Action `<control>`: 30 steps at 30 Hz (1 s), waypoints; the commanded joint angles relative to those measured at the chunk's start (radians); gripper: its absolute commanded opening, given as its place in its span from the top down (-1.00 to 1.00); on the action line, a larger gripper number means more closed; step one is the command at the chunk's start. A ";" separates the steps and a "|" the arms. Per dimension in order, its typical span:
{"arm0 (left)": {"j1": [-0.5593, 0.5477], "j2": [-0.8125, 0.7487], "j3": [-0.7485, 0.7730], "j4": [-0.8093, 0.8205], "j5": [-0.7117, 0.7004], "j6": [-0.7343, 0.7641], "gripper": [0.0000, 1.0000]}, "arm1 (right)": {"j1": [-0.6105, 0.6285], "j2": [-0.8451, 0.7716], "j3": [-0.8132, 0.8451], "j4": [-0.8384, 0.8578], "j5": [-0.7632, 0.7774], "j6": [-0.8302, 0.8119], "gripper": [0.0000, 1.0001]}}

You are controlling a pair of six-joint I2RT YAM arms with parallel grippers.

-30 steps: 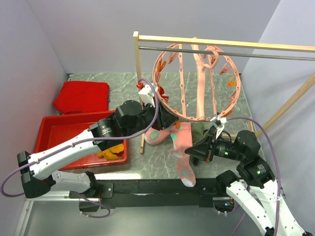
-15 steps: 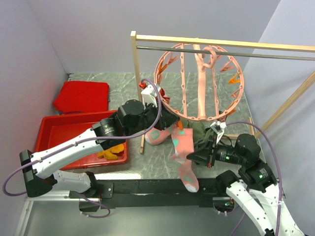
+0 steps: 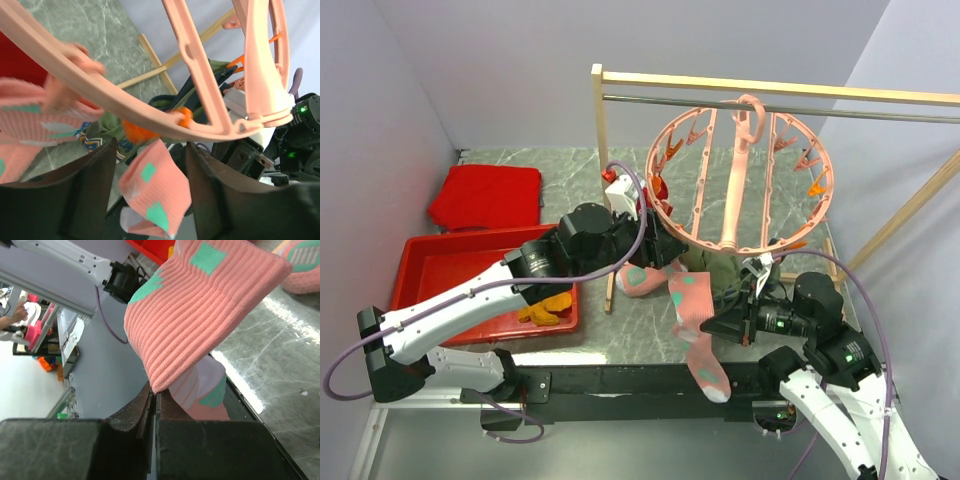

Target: Remove the socks clipped to the hanger

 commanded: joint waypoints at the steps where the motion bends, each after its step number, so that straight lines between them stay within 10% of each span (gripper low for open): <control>1: 0.003 -0.066 0.009 -0.007 0.024 0.014 -0.32 | 0.005 0.036 0.033 0.080 0.038 0.022 1.00; 7: 0.001 -0.201 -0.120 0.045 0.044 0.020 -0.91 | 0.005 0.051 0.022 0.137 0.026 0.043 1.00; 22: -0.038 -0.068 -0.200 0.045 0.401 -0.009 -0.88 | 0.005 0.090 0.011 0.256 -0.036 0.076 1.00; 25: -0.048 -0.039 -0.180 0.072 0.412 -0.007 -0.83 | 0.005 0.091 0.007 0.253 -0.043 0.075 1.00; 30: -0.048 -0.006 -0.138 0.027 0.383 0.016 0.01 | 0.005 0.087 0.000 0.253 -0.040 0.082 1.00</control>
